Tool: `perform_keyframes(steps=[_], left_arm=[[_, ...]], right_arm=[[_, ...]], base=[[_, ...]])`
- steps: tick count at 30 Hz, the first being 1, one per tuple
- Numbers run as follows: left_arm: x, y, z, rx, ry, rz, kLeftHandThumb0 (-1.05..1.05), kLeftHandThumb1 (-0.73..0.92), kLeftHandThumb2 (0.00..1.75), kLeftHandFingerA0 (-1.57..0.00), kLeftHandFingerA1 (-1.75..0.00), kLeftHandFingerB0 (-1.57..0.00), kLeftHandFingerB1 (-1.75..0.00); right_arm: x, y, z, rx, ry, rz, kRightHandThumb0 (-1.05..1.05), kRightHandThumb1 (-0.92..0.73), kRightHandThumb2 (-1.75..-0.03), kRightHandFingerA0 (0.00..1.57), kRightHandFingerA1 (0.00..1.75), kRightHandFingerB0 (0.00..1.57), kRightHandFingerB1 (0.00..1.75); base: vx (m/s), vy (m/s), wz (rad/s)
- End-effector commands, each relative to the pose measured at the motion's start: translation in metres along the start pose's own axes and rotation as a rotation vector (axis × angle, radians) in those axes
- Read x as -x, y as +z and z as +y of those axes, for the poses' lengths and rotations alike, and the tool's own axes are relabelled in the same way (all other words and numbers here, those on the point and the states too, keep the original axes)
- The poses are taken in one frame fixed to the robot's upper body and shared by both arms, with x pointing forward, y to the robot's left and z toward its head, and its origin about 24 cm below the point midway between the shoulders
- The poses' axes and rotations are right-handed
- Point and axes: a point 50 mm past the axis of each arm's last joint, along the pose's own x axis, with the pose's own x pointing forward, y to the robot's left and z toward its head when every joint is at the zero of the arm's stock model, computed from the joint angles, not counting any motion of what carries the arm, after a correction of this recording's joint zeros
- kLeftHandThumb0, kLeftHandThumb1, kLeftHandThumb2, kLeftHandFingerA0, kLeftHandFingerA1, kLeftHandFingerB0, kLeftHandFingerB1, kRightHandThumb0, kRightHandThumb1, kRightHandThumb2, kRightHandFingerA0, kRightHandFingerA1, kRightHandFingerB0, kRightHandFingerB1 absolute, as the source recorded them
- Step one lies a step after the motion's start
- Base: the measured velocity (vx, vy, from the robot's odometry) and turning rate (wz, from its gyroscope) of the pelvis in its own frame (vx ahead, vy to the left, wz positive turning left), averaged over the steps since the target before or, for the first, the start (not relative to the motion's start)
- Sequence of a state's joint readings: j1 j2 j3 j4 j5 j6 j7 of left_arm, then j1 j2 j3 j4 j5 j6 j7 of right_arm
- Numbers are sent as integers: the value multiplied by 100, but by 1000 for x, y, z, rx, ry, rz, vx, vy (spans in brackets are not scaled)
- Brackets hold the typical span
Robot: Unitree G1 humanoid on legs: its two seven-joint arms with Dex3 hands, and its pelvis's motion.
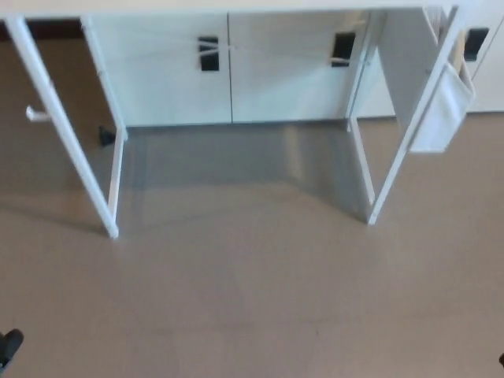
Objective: The robot walks towards a desk on which an air pump is kept in the middle. It lifts it up and holds it with its left hand and uses its right hand to compress it by pushing its handle inwards.
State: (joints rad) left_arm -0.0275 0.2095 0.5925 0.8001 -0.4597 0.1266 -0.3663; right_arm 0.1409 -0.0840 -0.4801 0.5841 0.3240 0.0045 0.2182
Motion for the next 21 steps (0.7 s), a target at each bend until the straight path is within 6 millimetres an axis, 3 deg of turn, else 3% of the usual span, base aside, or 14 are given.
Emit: perform_keyframes(steps=[1,2,3,13,21], left_arm=[[3,-1,5,7,8,17,-6,78,68,-37,-47,-28,-39],[3,-1,5,8,8,17,-6,78,68,-37,-47,-28,-39],[3,-1,6,8,-2,20,-5,58,103,-23,-56,-15,-51],[2,-1,5,5,-4,21,-6,55,102,-29,-58,-20,-53],[0,0,4,-13,-36,26,-8,56,103,-24,-57,-14,-51]], right_arm=[[4,-1,-8,-8,-18,-11,-23,-70,-60,63,48,41,38],[4,-1,-8,-7,-18,-10,-23,-70,-60,63,48,41,38],[5,-2,-9,-6,-20,-8,-23,-70,-60,65,48,42,38],[8,-6,-12,-11,-31,-3,-23,-71,-60,65,49,43,39],[8,-8,-12,-10,-15,-6,-23,-71,-61,64,51,42,39]], base=[[469,166,-2],[471,100,6],[386,123,10],[492,-41,30],[550,-67,-6]])
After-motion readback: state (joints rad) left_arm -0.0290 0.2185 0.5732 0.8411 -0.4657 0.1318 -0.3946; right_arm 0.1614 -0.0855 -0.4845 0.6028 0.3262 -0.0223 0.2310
